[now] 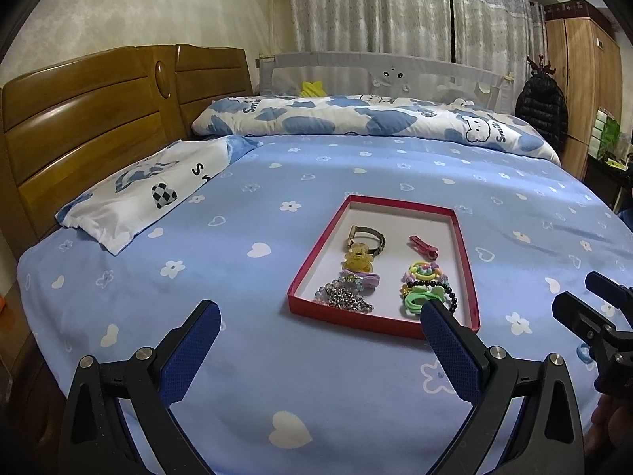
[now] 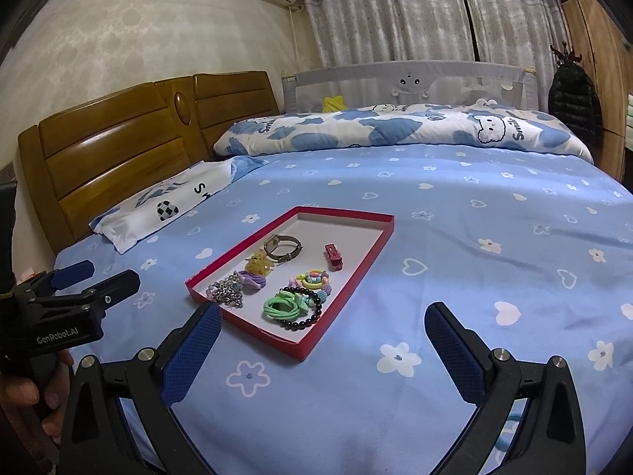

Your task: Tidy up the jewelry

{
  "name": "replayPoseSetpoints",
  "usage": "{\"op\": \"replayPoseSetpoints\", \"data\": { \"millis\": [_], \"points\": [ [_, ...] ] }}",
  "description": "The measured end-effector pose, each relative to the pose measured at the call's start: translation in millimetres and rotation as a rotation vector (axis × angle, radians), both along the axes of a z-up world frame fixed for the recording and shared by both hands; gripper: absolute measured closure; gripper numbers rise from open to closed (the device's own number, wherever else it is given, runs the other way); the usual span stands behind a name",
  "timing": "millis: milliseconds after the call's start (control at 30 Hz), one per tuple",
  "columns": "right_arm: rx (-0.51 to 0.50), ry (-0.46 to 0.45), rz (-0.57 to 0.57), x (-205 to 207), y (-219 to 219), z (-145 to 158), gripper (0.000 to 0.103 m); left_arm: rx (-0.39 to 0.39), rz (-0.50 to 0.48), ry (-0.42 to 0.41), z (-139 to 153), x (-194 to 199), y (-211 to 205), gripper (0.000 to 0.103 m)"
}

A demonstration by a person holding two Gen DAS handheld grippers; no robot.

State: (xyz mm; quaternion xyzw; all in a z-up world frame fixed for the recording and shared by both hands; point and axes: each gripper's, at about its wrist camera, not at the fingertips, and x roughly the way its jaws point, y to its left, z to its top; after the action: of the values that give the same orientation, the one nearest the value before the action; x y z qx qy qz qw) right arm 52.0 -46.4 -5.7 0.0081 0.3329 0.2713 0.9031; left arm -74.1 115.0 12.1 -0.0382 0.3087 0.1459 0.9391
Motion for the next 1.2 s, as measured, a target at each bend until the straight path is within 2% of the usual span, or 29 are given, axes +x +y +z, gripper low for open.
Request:
{"op": "replayPoseSetpoints", "data": {
  "millis": [1200],
  "points": [
    [-0.002, -0.014, 0.004, -2.2, -0.8, 2.7, 0.000, 0.011, 0.008, 0.003, -2.0, -2.5, 4.9, 0.001]
  ]
}}
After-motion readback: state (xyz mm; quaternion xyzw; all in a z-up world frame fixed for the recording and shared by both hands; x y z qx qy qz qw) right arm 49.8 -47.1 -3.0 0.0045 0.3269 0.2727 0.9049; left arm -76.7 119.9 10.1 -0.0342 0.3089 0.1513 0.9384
